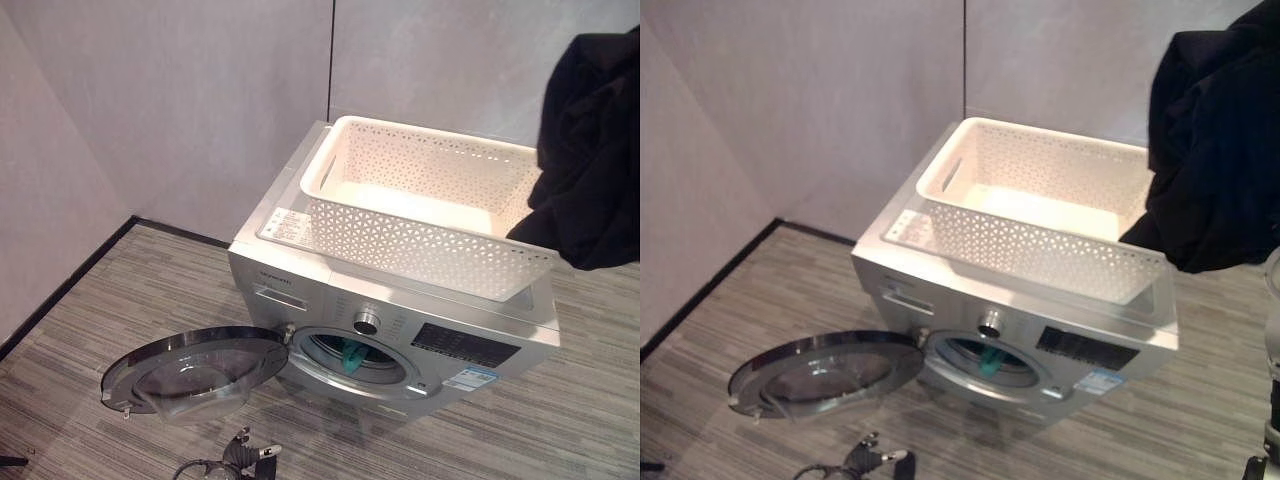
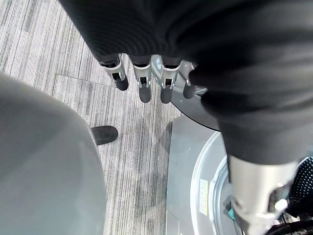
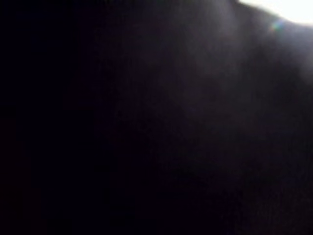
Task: Grab the laundry basket,head to the washer,open it,put in the laundry and shut it.
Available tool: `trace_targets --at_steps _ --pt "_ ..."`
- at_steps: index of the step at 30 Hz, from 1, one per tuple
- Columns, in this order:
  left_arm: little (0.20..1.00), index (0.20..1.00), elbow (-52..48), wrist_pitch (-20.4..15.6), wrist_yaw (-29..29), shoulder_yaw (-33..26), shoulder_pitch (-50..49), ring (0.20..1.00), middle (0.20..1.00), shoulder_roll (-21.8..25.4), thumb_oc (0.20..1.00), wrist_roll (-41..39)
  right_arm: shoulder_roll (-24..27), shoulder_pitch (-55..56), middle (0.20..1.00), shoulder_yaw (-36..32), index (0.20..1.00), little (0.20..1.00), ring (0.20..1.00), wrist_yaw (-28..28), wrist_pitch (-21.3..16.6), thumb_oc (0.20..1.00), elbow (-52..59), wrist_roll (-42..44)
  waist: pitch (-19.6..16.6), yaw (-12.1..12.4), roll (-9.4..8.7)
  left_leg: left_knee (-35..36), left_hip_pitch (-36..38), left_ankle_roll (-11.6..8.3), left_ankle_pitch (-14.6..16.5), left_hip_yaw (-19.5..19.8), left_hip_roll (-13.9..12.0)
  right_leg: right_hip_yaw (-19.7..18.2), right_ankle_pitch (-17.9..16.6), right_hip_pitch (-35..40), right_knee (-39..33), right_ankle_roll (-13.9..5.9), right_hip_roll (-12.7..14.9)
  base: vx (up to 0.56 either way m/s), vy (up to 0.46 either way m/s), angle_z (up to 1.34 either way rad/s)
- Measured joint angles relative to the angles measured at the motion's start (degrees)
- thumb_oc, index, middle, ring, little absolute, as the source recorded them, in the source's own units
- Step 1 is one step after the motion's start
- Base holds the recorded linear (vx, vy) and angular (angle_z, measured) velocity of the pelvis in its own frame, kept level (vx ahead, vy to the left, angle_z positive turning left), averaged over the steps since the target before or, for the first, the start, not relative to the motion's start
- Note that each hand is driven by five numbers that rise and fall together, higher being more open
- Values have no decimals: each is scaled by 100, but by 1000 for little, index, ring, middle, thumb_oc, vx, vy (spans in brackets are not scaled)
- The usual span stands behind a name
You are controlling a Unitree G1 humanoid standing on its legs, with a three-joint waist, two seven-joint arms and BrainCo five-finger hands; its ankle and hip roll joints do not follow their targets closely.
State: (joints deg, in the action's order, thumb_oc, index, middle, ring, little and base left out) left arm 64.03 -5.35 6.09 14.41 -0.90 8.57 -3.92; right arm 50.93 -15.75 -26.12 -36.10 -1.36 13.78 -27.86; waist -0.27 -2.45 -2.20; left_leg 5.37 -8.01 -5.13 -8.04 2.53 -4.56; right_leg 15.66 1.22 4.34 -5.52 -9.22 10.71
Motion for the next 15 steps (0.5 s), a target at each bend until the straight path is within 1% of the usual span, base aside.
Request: trace_targets --at_steps 3,6,9,12,14,15 --pt "1000 1000 5 1 2 -67 -17 1000 1000 -3 1000 2 -379 234 200 -197 200 200 200 11 -13 200 213 1 -17 -25 -24 1 2 0 6 -8 -1 -13 4 -4 0 -4 2 0 0 0" --pt "1000 1000 3 -1 3 -79 -30 1000 1000 -2 1000 3 -454 603 200 -192 200 200 200 130 -26 200 331 1 -23 -27 -33 0 4 6 10 -19 0 -68 1 -21 -1 -11 9 -3 -8 -5" --pt "1000 1000 6 0 5 -82 -52 1000 1000 3 1000 5 -496 617 200 -193 200 200 200 159 -32 200 320 4 -30 -111 -43 0 6 6 10 -27 1 -80 -4 -25 0 -17 14 0 -3 -2" --pt "1000 1000 8 0 7 -88 -61 1000 1000 6 1000 7 -496 657 200 -264 200 200 200 151 -8 200 285 -2 -46 -142 -68 1 6 6 11 -27 1 -80 -4 -25 -1 -18 14 0 0 0" --pt "1000 1000 13 -1 8 -93 -61 1000 1000 9 1000 7 -495 701 200 -406 200 200 200 122 16 200 260 -39 -51 -140 -75 1 5 7 13 -26 1 -79 -3 -25 -1 -18 15 0 0 0" --pt "1000 1000 24 -2 7 -166 -65 1000 1000 5 1000 8 -475 789 200 -655 200 200 200 90 51 200 157 -249 -58 -135 -86 1 5 10 18 -24 2 -76 1 -24 -1 -23 15 0 0 0"
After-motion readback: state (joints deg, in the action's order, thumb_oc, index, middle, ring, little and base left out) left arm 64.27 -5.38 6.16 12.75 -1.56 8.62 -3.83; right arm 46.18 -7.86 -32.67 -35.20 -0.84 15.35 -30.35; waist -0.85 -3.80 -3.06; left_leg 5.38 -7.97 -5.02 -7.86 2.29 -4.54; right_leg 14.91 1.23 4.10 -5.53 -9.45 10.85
